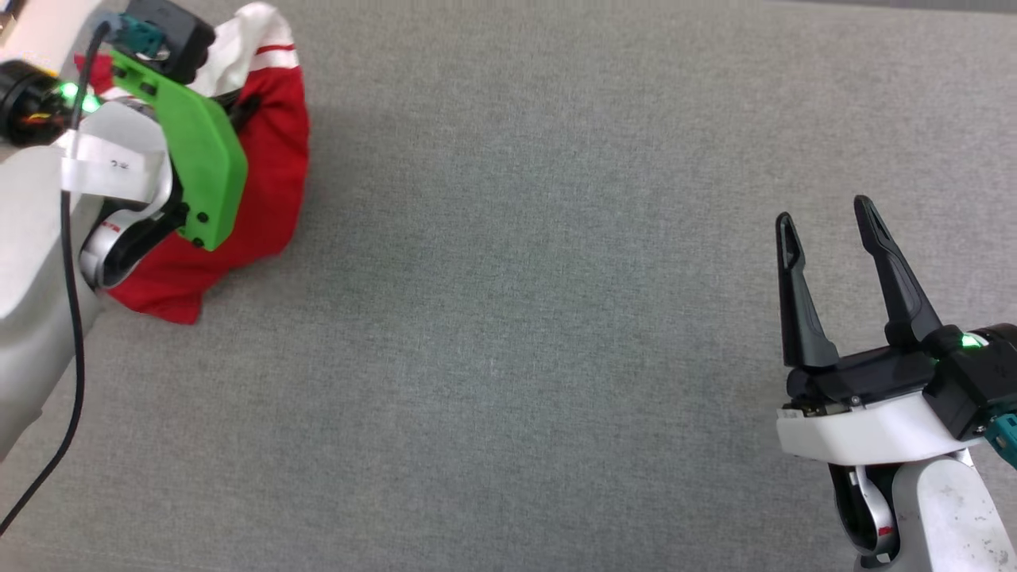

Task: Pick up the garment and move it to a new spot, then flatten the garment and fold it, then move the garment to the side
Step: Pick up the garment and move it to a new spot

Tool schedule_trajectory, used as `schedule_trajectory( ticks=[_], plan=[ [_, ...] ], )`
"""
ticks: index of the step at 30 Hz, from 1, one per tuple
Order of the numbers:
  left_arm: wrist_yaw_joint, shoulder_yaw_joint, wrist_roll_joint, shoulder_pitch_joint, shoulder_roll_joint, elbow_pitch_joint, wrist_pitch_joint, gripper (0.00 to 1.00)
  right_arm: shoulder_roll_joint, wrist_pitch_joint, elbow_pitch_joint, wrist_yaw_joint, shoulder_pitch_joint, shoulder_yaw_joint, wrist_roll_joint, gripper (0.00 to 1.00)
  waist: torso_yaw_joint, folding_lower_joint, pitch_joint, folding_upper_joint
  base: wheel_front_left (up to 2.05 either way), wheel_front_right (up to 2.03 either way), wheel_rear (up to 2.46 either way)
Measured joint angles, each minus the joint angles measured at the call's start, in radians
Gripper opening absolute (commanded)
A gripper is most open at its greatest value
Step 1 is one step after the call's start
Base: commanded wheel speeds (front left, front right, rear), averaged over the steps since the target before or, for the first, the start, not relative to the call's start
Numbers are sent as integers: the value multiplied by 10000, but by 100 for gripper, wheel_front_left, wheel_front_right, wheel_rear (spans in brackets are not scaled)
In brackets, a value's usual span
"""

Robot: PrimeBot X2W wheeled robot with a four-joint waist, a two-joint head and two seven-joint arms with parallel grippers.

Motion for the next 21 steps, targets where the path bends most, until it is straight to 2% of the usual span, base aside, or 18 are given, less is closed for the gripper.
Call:
schedule_trajectory(
  ticks=[4, 8, 18, 21],
  plan=[
    [0, -259, 215, -231, -56, -780, -184, 0, 23, 0, 4, 0, 141, -42, 222, 100, -194, 0, -328, -1, 0, 0, 0],
    [0, -617, 414, -398, -458, -1325, -263, 0, 33, 0, 0, 0, 178, -125, 472, 100, -566, 0, -470, 0, 0, 0, 0],
    [-2, -2520, 711, -1417, -2109, -1820, -464, 0, 31, -10, -35, 0, 191, -261, 995, 100, -1805, 0, -418, 0, 0, 0, 0],
    [-2, -3344, 686, -1824, -2945, -1540, -754, 0, 31, -10, -36, 0, 189, -303, 1162, 100, -2251, 0, -284, 0, 0, 0, 0]
  ],
)
